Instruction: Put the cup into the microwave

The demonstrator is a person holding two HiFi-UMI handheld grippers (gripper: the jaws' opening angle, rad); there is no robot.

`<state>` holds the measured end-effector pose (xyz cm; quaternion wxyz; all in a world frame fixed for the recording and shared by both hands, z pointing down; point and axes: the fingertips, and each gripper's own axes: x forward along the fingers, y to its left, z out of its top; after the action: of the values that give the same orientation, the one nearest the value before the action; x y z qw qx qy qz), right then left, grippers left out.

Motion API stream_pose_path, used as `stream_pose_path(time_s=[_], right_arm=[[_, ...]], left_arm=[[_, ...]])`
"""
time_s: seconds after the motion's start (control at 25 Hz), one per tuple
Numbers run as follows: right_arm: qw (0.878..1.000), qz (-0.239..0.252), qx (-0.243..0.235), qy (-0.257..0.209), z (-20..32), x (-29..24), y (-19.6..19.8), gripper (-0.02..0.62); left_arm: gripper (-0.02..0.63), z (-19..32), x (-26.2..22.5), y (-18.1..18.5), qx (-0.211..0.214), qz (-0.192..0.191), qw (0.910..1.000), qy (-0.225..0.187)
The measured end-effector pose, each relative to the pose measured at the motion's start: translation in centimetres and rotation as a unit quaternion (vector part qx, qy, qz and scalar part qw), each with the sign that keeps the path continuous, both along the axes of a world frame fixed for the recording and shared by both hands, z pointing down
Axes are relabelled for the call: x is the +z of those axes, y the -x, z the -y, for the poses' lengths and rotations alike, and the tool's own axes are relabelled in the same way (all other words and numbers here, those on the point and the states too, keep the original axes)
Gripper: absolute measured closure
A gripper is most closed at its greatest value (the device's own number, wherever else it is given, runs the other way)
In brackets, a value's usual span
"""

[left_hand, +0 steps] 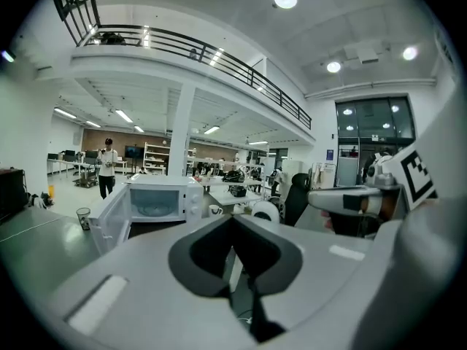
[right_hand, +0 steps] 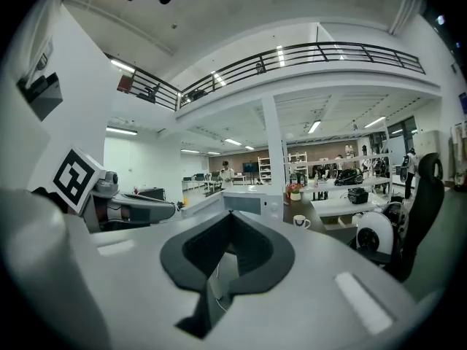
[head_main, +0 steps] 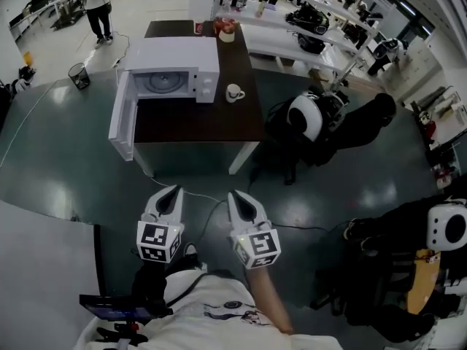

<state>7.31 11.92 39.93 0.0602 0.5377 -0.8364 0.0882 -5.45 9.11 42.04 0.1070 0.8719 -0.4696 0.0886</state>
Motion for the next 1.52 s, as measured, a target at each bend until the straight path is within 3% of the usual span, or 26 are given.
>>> stream_pose_path(time_s=[0.48, 0.8, 1.08, 1.28, 1.52], right_arm=[[0.999, -0.013, -0.002, 0.036, 5.2, 1.8, 0.3, 0.594], [0.998, 0.017, -0.03, 0.043, 14.5, 4.3, -1.3, 0.594], [0.997, 0.049, -0.051, 0.027, 23.0, 2.8, -4.0, 0.594], [0.995, 0.067, -0.055, 0.041, 25.9, 3.7, -5.8, 0.594], [0.993, 0.081, -0.06, 0.054, 27.5, 4.4, -6.0, 0.594]], left_arm=[[0.607, 5.8, 1.6, 1.1, 0.001, -0.009, 0.9994, 0.033], [0.607, 12.9, 2.8, 0.9, -0.04, 0.016, 0.9984, 0.037], [0.607, 20.6, 0.3, -2.2, -0.068, 0.009, 0.9976, 0.011], [0.607, 22.8, 1.7, -5.5, -0.057, 0.019, 0.9977, 0.03], [0.607, 25.3, 2.3, -5.9, -0.06, 0.029, 0.9966, 0.048]])
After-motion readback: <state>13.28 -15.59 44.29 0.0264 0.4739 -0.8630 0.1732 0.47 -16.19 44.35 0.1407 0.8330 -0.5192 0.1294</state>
